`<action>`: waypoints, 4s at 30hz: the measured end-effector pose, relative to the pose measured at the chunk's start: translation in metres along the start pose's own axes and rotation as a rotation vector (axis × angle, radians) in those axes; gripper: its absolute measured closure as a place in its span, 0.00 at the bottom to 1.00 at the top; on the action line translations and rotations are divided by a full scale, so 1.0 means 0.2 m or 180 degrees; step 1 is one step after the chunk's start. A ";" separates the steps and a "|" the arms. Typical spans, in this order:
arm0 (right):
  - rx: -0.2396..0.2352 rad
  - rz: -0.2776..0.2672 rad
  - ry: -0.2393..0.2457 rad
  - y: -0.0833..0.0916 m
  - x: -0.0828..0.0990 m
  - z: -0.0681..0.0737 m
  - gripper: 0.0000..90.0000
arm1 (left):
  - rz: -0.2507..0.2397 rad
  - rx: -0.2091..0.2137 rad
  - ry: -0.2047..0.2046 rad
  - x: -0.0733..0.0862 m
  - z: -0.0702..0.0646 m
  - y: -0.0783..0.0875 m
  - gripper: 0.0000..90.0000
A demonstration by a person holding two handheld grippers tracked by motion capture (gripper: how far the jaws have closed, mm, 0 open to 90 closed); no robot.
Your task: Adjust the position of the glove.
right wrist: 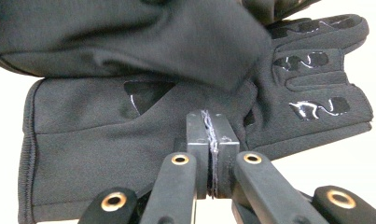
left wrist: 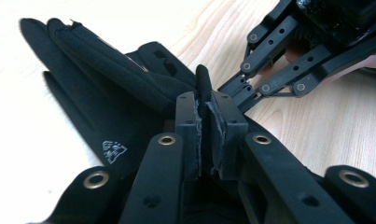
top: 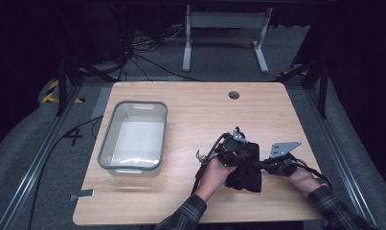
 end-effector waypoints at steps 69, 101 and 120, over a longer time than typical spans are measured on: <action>0.0311 -0.0330 -0.0082 0.24 -0.06 -0.08 0.99 | 0.0210 0.0124 -0.0316 0.12 -0.10 -0.13 0.98; 0.0037 0.0084 0.0009 0.06 -0.02 -0.03 1.00 | 0.0388 -0.0164 -0.0325 0.17 0.00 -0.11 0.95; -0.0282 0.0102 0.0220 -0.04 -0.09 0.13 0.99 | 0.0439 -0.0355 -0.0261 0.18 0.13 -0.04 0.93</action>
Point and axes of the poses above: each handheld gripper's, and its own axes: y roughly backward along the jaws, x roughly out of its underside, z roughly to its left, the point moved 4 cm from there along -y, roughly forward along the jaws, and after that the axes turned 10 degrees about -x, right-handed, at the moved point
